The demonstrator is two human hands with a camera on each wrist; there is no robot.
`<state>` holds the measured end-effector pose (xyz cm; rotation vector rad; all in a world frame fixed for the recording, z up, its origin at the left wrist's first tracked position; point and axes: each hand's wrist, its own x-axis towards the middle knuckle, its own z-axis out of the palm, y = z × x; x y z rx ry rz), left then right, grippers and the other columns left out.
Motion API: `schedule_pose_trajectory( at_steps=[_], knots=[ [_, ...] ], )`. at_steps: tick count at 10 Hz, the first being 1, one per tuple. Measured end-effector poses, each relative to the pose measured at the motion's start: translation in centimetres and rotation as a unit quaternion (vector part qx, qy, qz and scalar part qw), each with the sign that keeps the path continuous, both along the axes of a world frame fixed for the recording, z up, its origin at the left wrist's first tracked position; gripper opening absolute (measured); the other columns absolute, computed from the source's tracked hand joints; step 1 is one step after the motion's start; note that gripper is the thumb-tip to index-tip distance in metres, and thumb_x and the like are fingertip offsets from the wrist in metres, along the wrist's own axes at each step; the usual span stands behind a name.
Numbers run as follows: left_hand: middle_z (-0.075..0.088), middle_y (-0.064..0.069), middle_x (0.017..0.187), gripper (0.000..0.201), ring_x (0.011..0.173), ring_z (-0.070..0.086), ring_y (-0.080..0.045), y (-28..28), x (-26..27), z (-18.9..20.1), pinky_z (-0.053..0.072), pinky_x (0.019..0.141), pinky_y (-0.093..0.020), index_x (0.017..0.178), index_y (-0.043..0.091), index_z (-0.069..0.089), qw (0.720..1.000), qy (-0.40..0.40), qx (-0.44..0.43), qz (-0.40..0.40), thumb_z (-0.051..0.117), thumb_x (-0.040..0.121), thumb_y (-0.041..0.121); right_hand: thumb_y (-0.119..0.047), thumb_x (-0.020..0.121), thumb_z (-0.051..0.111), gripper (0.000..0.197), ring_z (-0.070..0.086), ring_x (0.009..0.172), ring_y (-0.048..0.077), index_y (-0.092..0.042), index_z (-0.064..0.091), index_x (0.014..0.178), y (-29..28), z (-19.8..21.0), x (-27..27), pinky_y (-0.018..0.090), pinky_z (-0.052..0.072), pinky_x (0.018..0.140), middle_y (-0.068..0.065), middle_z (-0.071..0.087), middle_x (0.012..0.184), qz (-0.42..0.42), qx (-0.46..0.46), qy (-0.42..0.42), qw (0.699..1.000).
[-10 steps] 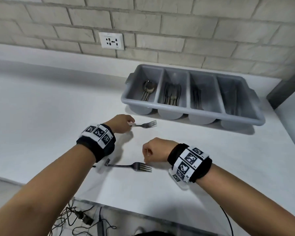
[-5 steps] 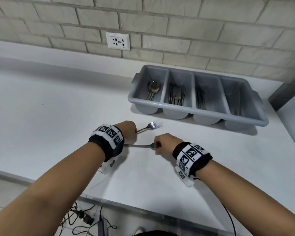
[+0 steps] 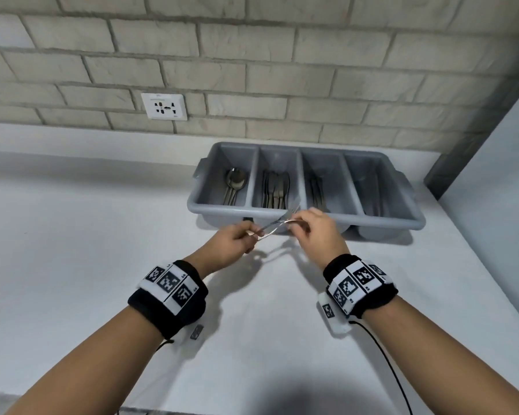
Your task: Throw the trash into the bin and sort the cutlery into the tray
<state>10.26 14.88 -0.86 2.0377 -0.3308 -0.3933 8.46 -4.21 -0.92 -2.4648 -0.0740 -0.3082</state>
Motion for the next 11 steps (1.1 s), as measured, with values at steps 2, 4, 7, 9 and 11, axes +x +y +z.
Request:
schedule_pose_trajectory(
  at_steps=[2,4,7,9,11],
  knots=[
    [0.053,0.002,0.065,0.018,0.050,0.038,-0.012,-6.8,3.9,4.1,0.027,0.037,-0.015,0.095,0.014,0.055,0.998,0.028,-0.054,0.025,0.041,0.092,0.003,-0.017,0.089,0.053,0.024,0.058,0.092,0.026,-0.010,0.060,0.111,-7.7,1.7,1.8,0.034,0.048,0.085,0.007,0.061,0.099,-0.174,-0.020,0.012,0.984],
    [0.056,-0.005,0.072,0.031,0.039,0.049,-0.005,-13.9,8.7,2.9,0.034,0.040,-0.017,0.072,0.016,0.051,0.993,0.093,-0.028,0.060,0.035,0.092,-0.001,-0.039,0.089,0.043,0.042,0.058,0.105,0.031,-0.009,0.060,0.113,-12.6,-0.2,1.8,0.037,0.043,0.092,0.014,0.064,0.114,-0.155,-0.098,0.123,0.975],
    [0.061,-0.025,0.124,0.036,0.117,0.057,-0.037,-19.0,11.7,2.2,0.047,0.094,-0.037,0.117,-0.009,0.060,0.990,0.020,0.139,0.012,0.045,0.088,0.008,-0.063,0.067,0.006,0.083,0.054,0.101,0.024,-0.013,0.061,0.103,-13.9,-1.2,2.2,0.032,0.032,0.091,0.007,0.066,0.104,-0.129,-0.125,0.122,0.976],
    [0.063,-0.019,0.122,0.033,0.118,0.056,-0.032,-19.4,10.2,3.3,0.044,0.099,-0.030,0.112,-0.001,0.066,0.974,-0.063,0.217,-0.029,0.048,0.086,0.010,-0.059,0.078,0.018,0.069,0.054,0.103,0.027,-0.012,0.061,0.106,-14.0,-1.4,2.1,0.034,0.034,0.093,0.009,0.066,0.107,-0.136,-0.116,0.134,0.975],
    [0.067,-0.004,0.117,0.026,0.109,0.060,-0.022,-16.2,5.1,6.9,0.045,0.093,-0.028,0.108,0.017,0.067,0.971,-0.112,0.209,-0.042,0.053,0.088,0.025,-0.023,0.088,0.056,0.032,0.051,0.113,0.027,-0.012,0.058,0.118,-12.1,-1.2,-0.3,0.037,0.038,0.104,0.009,0.058,0.119,-0.137,-0.061,0.089,0.985]
  ],
)
